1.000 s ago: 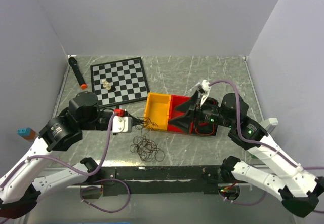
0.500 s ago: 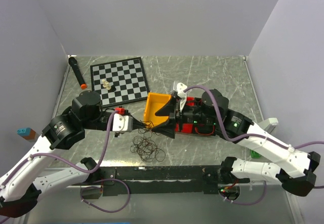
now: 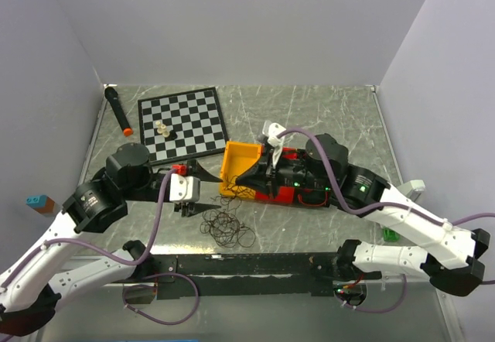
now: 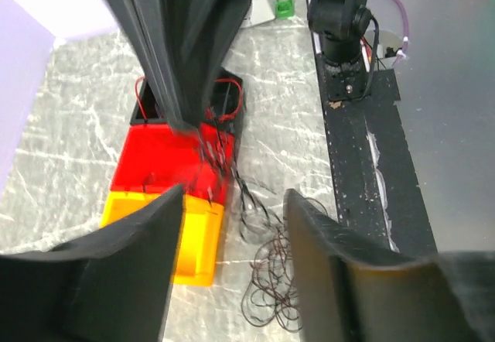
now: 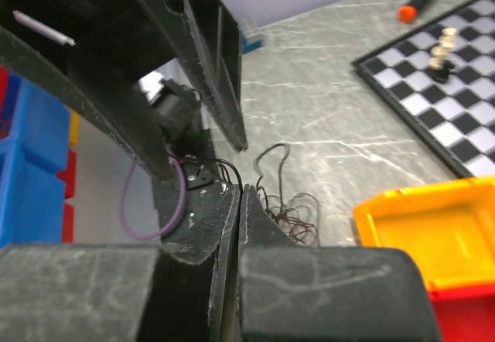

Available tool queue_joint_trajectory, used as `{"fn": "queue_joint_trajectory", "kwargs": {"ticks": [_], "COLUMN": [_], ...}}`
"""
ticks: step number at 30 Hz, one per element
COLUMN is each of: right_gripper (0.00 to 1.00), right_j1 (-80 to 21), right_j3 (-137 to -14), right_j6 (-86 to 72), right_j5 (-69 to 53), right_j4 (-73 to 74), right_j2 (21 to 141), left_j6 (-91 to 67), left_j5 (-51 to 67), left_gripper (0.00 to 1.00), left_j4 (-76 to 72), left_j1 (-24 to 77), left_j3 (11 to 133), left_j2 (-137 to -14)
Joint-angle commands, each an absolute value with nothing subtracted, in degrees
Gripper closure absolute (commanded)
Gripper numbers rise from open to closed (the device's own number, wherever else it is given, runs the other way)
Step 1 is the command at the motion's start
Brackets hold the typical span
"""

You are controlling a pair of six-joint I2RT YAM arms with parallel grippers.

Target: Untangle the cables

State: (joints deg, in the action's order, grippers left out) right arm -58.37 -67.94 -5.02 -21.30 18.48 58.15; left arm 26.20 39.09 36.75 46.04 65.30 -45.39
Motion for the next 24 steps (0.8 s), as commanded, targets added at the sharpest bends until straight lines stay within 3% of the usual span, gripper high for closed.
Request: {"fn": "queue_joint_trajectory", "kwargs": {"ticks": [1,5,10,24], "right_gripper": [1.0,1.0,1.0,1.0], "right_j1": [-58.7,-58.7,-58.7,-58.7], "right_j3": [-72.1,-73.6,-75.8,-83.8], "right_j6": [-3.6,-4.3,-4.9,-5.1], "right_j5": [-16.8,-16.4,-17.0,-19.5], "right_j4": [21.3,22.8,22.8,23.4], "right_j2": [53.6,52.0,50.5,47.7], "left_j6": [21.7,18.4,18.8,24.8], "left_j5": [37.7,36.1,37.8,38.6], "left_gripper": [0.31,0.23,0.18,0.18], "left_j4": [33.2,25.2,18.2,1.3], "left_j1": [45.8,45.8,45.8,47.3], "left_j3": [58.8,49.1,42.5,31.9], "left_j2": [-42.2,-37.5,-41.6,-52.3]}}
